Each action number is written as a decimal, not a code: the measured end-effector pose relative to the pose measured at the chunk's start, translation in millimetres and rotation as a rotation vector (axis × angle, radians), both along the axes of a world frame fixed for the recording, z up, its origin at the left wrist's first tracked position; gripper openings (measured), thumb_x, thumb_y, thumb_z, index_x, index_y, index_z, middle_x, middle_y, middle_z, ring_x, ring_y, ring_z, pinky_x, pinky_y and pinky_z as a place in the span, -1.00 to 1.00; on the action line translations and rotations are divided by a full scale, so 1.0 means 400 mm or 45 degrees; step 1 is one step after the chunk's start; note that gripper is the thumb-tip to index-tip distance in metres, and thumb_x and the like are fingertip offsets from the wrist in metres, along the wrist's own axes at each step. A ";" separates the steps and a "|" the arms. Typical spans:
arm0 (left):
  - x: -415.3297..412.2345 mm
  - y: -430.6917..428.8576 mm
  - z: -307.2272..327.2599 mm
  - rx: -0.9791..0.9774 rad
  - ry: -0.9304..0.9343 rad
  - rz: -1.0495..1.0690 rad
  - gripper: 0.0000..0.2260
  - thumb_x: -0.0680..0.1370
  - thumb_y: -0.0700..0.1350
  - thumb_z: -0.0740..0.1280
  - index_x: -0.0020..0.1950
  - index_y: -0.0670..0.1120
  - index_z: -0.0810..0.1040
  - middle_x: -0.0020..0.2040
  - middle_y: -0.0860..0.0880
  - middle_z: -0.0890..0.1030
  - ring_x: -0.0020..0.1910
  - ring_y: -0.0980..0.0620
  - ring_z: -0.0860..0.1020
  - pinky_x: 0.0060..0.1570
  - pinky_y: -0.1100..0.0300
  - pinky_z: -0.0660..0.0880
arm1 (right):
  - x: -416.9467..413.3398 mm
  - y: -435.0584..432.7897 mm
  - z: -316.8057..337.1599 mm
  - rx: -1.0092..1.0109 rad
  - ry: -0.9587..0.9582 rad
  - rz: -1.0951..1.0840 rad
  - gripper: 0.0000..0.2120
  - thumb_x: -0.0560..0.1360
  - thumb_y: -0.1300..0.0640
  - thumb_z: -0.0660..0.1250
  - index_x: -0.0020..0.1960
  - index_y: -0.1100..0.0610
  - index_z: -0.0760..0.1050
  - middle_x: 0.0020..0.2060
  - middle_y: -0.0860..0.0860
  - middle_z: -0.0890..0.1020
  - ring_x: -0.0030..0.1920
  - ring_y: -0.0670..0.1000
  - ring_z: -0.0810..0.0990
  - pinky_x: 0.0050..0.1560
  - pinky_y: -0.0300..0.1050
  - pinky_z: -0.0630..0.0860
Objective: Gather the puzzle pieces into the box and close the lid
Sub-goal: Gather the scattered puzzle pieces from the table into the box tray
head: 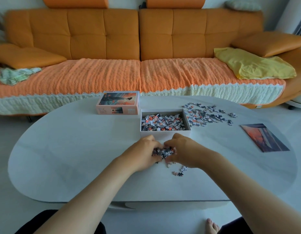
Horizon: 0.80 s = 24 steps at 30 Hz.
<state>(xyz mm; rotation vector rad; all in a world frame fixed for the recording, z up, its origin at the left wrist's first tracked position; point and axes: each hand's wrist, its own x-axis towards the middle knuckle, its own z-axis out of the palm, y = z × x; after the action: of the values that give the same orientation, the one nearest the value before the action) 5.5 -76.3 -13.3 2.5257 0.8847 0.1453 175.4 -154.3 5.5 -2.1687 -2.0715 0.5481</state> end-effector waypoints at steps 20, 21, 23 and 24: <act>0.051 0.093 0.082 -0.238 -0.539 0.228 -0.81 0.48 -0.11 0.48 0.07 0.06 0.64 -0.13 0.10 0.63 -0.18 0.16 0.55 -0.15 0.24 0.43 | 0.022 0.069 0.096 0.500 0.197 -0.198 -0.90 0.46 0.15 0.43 -0.05 0.01 0.68 -0.27 -0.04 0.64 -0.27 -0.02 0.58 -0.19 -0.11 0.55; 0.059 0.103 0.087 -0.194 -0.586 0.253 -0.81 0.48 -0.11 0.47 0.08 0.06 0.64 -0.12 0.12 0.62 -0.19 0.19 0.53 -0.16 0.27 0.41 | 0.026 0.081 0.099 0.590 0.193 -0.211 -0.86 0.45 0.17 0.44 -0.02 0.02 0.68 -0.23 -0.02 0.64 -0.23 -0.01 0.58 -0.16 -0.12 0.52; 0.072 0.115 0.092 -0.089 -0.642 0.292 -0.78 0.50 -0.10 0.44 0.15 0.03 0.63 -0.08 0.12 0.61 -0.15 0.17 0.53 -0.13 0.27 0.42 | 0.032 0.111 0.093 0.774 0.179 -0.219 -0.82 0.45 0.21 0.43 0.03 0.05 0.68 -0.17 0.03 0.63 -0.18 0.01 0.57 -0.13 -0.17 0.48; 0.077 0.121 0.087 -0.001 -0.625 0.300 -0.75 0.52 -0.08 0.43 0.19 0.02 0.62 -0.03 0.09 0.61 -0.08 0.12 0.53 -0.08 0.23 0.44 | 0.035 0.125 0.084 0.827 0.177 -0.224 -0.81 0.47 0.22 0.41 0.05 0.07 0.68 -0.15 0.04 0.63 -0.18 0.03 0.57 -0.14 -0.17 0.47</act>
<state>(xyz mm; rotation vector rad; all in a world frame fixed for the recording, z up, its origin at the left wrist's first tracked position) 36.2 -28.1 21.7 2.2203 0.9616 0.7984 189.4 -104.5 39.0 -1.8304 -1.6511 -0.0069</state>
